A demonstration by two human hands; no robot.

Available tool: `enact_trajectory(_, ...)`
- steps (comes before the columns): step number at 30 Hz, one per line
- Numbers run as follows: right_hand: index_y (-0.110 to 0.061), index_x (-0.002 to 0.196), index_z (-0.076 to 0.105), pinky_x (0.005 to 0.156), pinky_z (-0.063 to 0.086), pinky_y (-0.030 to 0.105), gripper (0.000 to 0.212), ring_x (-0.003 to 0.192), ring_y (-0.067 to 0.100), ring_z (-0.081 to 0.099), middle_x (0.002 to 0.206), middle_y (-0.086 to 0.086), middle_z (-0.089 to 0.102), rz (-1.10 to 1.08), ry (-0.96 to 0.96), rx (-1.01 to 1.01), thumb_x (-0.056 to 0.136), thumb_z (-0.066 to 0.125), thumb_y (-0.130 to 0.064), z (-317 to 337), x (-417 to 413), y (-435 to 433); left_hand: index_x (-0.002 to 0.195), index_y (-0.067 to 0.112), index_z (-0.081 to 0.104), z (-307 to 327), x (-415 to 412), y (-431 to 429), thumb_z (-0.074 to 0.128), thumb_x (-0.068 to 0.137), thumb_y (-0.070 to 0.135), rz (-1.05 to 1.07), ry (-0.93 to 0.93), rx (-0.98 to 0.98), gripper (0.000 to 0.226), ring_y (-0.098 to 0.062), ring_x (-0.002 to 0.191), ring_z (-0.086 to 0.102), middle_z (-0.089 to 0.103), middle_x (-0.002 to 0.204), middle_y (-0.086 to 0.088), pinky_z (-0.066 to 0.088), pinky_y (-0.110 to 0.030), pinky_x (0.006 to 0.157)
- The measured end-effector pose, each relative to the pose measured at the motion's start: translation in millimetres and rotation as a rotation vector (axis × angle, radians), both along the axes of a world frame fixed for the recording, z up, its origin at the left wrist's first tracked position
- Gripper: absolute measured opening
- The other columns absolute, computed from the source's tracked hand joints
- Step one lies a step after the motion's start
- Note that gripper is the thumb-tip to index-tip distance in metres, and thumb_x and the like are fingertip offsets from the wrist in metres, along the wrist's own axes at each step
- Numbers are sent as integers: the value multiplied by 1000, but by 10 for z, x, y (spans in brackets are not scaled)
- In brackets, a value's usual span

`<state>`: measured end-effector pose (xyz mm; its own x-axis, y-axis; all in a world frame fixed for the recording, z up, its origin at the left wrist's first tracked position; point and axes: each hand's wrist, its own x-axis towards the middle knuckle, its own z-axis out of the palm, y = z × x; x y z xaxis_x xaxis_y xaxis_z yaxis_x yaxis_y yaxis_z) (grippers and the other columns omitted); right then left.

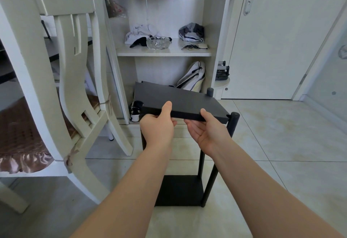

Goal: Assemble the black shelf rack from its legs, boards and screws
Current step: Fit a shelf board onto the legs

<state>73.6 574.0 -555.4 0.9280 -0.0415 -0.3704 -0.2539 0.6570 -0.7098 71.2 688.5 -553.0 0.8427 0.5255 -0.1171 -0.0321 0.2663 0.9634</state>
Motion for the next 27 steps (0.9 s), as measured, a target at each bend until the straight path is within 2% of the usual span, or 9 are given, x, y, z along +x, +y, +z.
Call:
enact_trajectory(4,-3,123,59,61,62,29,29,80,27,77,96,22,76,-23,11,-24,101,64,-21,-26,67,-58,77,11,66,-22,81,-50,75,87,29,-27,13,-23,22,-6,53,67,68,54,8,62,-41,80)
enact_trajectory(9,-7,115,60,60,61,29,22,80,27,78,94,21,75,-67,16,-81,99,65,-22,-65,121,-108,90,8,65,-86,151,-97,76,86,31,-51,73,-128,25,-7,56,70,67,52,8,62,-35,80)
enact_trajectory(12,-7,114,60,60,61,29,22,79,27,78,96,22,75,-86,24,-95,99,65,-22,-83,138,-143,90,9,64,-117,168,-141,77,86,30,-63,81,-154,25,-8,56,70,68,53,7,62,-35,80)
enact_trajectory(17,-6,109,61,61,62,29,19,77,26,77,98,23,74,-108,45,-125,99,66,-22,-98,141,-193,91,11,65,-151,162,-189,77,86,31,-71,94,-179,24,-11,63,73,73,63,2,62,-31,75)
enact_trajectory(21,-7,115,60,59,61,29,22,76,25,77,99,22,74,-112,51,-123,99,65,-21,-112,111,-225,94,11,65,-173,86,-243,77,86,32,-69,104,-205,25,-11,67,73,74,80,-4,61,-27,72)
enact_trajectory(27,-4,114,59,58,60,29,23,74,25,77,98,22,73,-124,40,-146,99,65,-20,-106,59,-301,87,13,67,-165,-79,-343,78,86,28,-76,86,-261,19,-8,65,72,73,76,1,60,-24,71)
